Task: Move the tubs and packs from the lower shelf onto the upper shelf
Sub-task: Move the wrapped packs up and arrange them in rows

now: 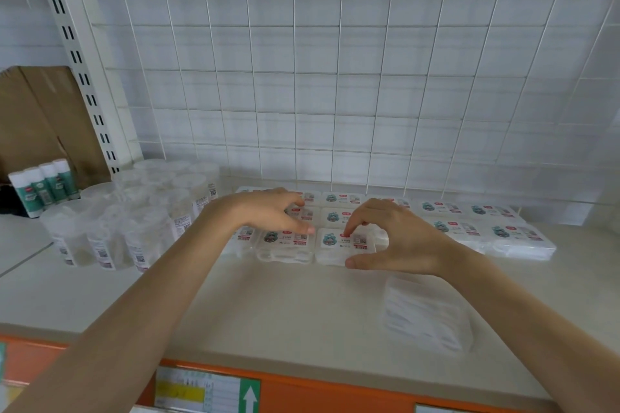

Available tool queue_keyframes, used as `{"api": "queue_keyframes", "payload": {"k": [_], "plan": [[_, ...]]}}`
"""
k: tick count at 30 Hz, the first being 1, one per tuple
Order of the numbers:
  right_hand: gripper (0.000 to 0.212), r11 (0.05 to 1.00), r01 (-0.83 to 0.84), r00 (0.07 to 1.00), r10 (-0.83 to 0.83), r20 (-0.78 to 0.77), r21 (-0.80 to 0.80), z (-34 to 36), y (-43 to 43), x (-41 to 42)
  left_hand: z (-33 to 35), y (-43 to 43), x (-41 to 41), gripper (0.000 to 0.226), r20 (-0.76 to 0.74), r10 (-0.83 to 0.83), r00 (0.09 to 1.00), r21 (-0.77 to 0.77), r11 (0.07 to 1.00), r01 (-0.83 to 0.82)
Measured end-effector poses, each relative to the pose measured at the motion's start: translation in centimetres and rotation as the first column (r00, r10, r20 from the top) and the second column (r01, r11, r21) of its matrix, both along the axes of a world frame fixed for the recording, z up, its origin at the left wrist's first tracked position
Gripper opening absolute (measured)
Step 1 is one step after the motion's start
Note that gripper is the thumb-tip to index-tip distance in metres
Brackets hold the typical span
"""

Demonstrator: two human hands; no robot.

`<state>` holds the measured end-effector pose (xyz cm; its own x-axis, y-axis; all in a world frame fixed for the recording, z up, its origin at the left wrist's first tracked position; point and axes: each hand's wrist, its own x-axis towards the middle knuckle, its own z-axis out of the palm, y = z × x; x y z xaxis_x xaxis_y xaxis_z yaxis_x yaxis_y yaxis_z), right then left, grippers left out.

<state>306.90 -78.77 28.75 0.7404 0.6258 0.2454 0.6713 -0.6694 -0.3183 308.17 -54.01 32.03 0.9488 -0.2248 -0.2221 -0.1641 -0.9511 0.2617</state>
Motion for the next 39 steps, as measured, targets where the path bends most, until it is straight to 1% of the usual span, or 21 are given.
{"api": "queue_keyframes", "payload": {"k": [5,8,12,16,19,21,24,26,28,30,33,35,37,39], "plan": [[0.040,1.000,0.005,1.000,-0.005,-0.005,-0.002,-0.2,0.0,0.0,-0.2,-0.3,0.0,0.077,0.012,-0.009,1.000,0.000,1.000,0.009],[0.043,0.999,0.019,0.999,-0.018,-0.030,0.044,-0.1,0.0,-0.2,-0.4,-0.3,0.0,0.078,0.037,-0.010,0.999,0.003,1.000,0.010],[0.037,0.990,0.042,0.999,-0.037,-0.040,0.134,0.4,-0.2,-0.2,-0.2,-1.2,-0.5,0.072,0.157,-0.052,0.986,-0.021,0.998,0.056],[0.028,0.987,0.061,0.998,-0.058,-0.022,0.149,1.6,-0.5,-0.5,-0.4,-2.6,-1.3,0.065,0.253,-0.115,0.960,-0.064,0.989,0.135],[0.026,0.984,0.075,0.994,-0.061,-0.090,0.162,3.0,-1.1,-1.6,-1.0,-3.4,-1.5,0.061,0.308,-0.154,0.939,-0.073,0.980,0.184],[0.033,0.986,0.100,0.983,-0.077,-0.168,0.135,3.3,-2.2,-2.9,-1.4,-3.9,-1.6,0.059,0.326,-0.180,0.928,-0.054,0.977,0.208],[0.055,0.989,0.146,0.952,-0.139,-0.272,0.002,2.8,-4.2,-5.0,-1.8,-4.5,-1.9,0.055,0.349,-0.221,0.911,-0.032,0.968,0.248],[0.071,0.985,0.150,0.925,-0.168,-0.341,-0.081,2.2,-5.4,-6.2,-1.7,-4.7,-2.2,0.052,0.373,-0.227,0.900,-0.044,0.964,0.261],[0.080,0.983,0.136,0.906,-0.175,-0.385,-0.125,1.8,-6.1,-7.2,-1.4,-4.8,-2.4,0.049,0.397,-0.216,0.892,-0.082,0.960,0.269],[0.079,0.985,0.120,0.905,-0.159,-0.395,-0.122,1.5,-6.5,-7.8,-1.1,-4.9,-2.6,0.047,0.402,-0.200,0.894,-0.132,0.953,0.272],[0.067,0.989,0.117,0.923,-0.144,-0.358,-0.094,1.5,-6.8,-8.4,-0.8,-5.4,-2.8,0.047,0.374,-0.174,0.911,-0.204,0.943,0.264],[0.061,0.985,0.122,0.928,-0.156,-0.339,-0.121,1.9,-6.8,-8.5,0.1,-5.9,-2.9,0.046,0.346,-0.158,0.925,-0.222,0.944,0.244],[0.060,0.979,0.145,0.927,-0.186,-0.325,-0.145,2.5,-6.9,-8.1,1.3,-6.5,-3.0,0.041,0.330,-0.143,0.933,-0.217,0.951,0.222],[0.060,0.978,0.183,0.933,-0.205,-0.297,-0.101,3.1,-6.9,-7.2,2.3,-7.1,-3.3,0.032,0.314,-0.116,0.942,-0.279,0.937,0.209]]}}
